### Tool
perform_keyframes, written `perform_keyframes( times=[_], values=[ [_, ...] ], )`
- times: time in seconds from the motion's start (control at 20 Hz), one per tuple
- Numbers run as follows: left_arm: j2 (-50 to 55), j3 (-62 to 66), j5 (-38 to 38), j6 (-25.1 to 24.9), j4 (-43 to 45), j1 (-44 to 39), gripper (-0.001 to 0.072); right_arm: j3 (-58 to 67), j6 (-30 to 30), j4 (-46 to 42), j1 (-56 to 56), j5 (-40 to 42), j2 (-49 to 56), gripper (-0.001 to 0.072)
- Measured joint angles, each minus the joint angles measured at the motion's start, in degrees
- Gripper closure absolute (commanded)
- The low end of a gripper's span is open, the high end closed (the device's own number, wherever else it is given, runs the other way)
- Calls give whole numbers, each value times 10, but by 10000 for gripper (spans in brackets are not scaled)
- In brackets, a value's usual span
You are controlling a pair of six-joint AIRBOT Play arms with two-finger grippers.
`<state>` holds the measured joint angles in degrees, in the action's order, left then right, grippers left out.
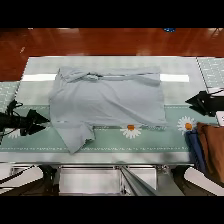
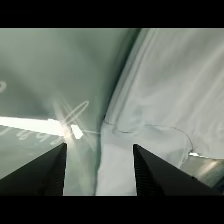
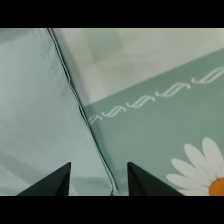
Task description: Fold the shirts.
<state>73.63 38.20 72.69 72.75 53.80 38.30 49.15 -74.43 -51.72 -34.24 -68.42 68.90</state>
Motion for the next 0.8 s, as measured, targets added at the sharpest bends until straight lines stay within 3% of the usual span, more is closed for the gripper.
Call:
perform_keyframes(
  times=[0.3, 0.35, 0.4, 0.45, 0.8],
  values=[
    [-13, -61, -58, -28, -75, -23, 202, -95, 23, 10, -5, 5, -34, 305],
    [-13, -63, -75, -28, -85, -38, 246, -100, 24, 10, -6, 5, -36, 305],
    [-11, -64, -89, -27, -91, -54, 526, -105, 25, 12, -6, 3, -37, 305],
    [-9, -63, -106, -28, -88, -69, 686, -107, 26, 11, -6, 2, -38, 305],
    [-2, -43, -127, -29, -94, -117, 688, -131, 20, -10, 16, -28, -30, 305]
  ],
)
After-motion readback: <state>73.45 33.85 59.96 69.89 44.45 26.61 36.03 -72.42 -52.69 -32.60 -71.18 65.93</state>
